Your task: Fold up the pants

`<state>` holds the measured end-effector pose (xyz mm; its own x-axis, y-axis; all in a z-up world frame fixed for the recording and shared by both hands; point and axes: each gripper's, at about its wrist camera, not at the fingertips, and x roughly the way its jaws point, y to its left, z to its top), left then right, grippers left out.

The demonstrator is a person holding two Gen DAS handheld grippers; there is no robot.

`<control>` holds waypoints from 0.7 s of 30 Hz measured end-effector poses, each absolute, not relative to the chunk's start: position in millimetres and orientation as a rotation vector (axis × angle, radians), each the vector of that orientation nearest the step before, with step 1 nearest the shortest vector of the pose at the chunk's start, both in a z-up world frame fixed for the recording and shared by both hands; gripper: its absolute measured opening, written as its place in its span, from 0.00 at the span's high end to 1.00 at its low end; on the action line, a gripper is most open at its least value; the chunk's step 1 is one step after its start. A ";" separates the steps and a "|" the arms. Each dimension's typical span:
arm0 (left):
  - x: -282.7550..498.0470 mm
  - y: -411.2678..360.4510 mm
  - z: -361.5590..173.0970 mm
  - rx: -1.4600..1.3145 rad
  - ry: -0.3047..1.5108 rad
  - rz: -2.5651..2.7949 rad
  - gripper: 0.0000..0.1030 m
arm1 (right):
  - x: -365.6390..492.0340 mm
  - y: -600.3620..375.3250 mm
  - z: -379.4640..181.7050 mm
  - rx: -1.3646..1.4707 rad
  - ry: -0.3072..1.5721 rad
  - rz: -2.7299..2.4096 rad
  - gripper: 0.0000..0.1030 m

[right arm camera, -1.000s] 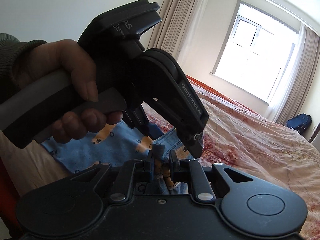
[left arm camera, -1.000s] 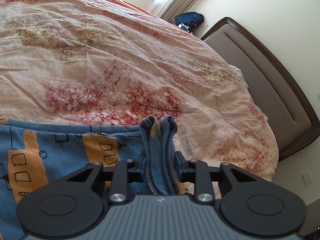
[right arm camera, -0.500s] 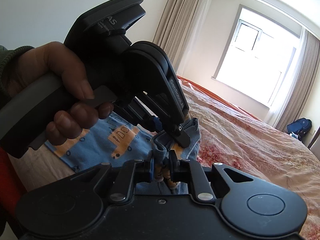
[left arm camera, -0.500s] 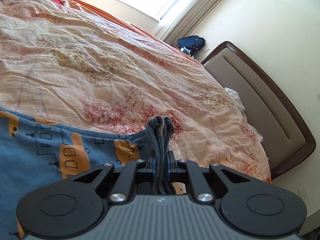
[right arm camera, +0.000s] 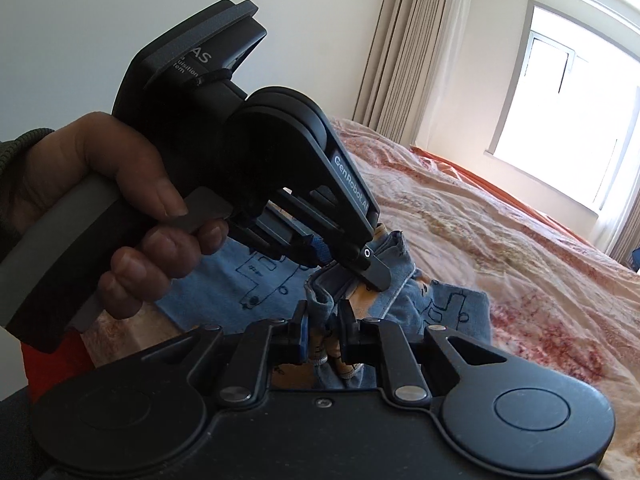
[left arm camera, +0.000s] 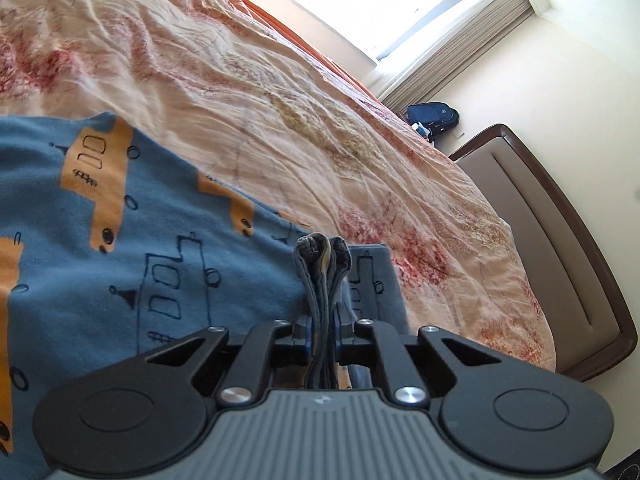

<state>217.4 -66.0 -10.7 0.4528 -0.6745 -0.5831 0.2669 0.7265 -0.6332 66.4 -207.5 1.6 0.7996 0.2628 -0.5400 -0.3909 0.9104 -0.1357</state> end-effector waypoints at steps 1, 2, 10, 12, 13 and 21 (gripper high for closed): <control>218.7 -64.4 -15.8 -0.494 0.933 -0.613 0.91 | 67.8 -205.1 -4.7 -0.236 0.551 0.348 0.85; 219.7 -63.3 -19.1 -0.492 0.931 -0.612 0.88 | 69.3 -204.3 -10.4 -0.228 0.556 0.342 0.84; 205.9 -48.1 1.4 -0.380 0.788 -0.550 0.31 | 50.3 -206.0 -21.2 -0.122 0.512 0.354 0.35; 201.9 -45.8 9.9 -0.341 0.743 -0.529 0.21 | 46.2 -211.3 -19.2 -0.094 0.478 0.334 0.28; 200.2 -45.7 14.6 -0.319 0.719 -0.526 0.13 | 46.4 -215.3 -17.0 -0.079 0.457 0.312 0.24; 189.4 -69.0 23.0 -0.153 0.615 -0.520 0.01 | 47.4 -213.2 -28.2 -0.197 0.382 0.122 0.01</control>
